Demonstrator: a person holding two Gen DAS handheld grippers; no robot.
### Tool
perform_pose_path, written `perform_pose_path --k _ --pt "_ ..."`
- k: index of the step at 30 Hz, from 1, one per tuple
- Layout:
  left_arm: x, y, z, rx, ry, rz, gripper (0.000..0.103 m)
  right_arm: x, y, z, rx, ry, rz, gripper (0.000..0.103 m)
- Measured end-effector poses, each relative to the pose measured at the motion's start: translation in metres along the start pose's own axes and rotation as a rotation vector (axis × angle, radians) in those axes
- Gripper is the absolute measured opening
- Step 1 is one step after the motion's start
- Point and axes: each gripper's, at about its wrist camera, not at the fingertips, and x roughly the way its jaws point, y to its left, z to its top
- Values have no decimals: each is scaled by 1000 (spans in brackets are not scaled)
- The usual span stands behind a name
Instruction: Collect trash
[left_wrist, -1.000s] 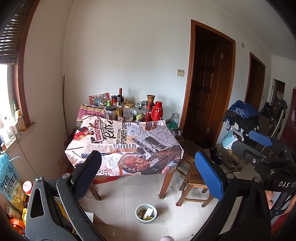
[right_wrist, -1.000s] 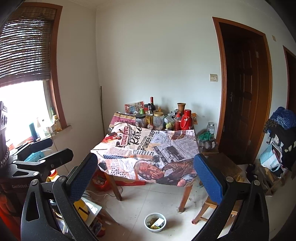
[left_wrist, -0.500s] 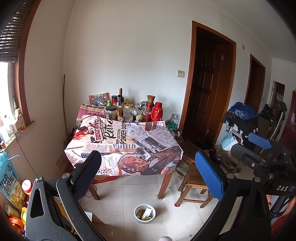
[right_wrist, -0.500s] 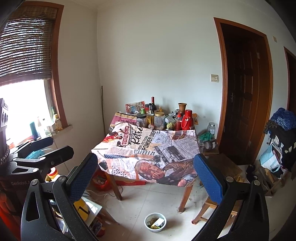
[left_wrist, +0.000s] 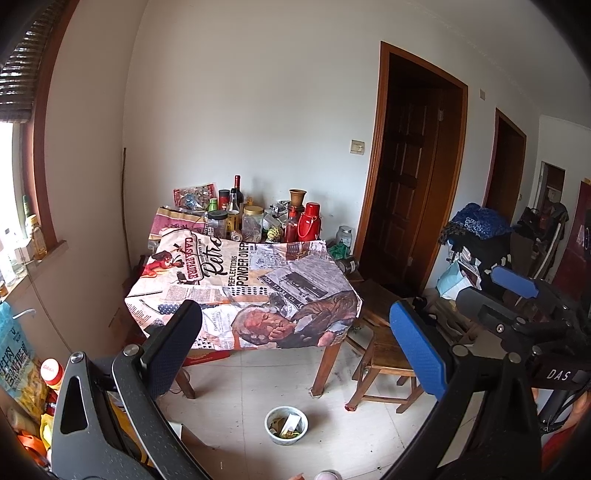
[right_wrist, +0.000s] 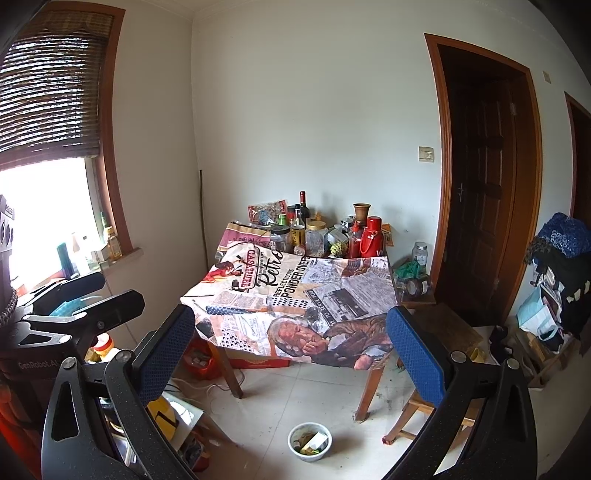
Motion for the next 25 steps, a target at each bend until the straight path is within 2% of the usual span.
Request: perform_pose_path --k 9,13,25 --pt "-4 5 0 -11 -30 2 102 3 2 0 2 3 -3 103" --pt "0 6 1 -16 -7 -21 102 5 1 0 6 6 -5 103" --pt "20 6 2 -25 26 -8 102 22 -6 0 17 34 2 103"
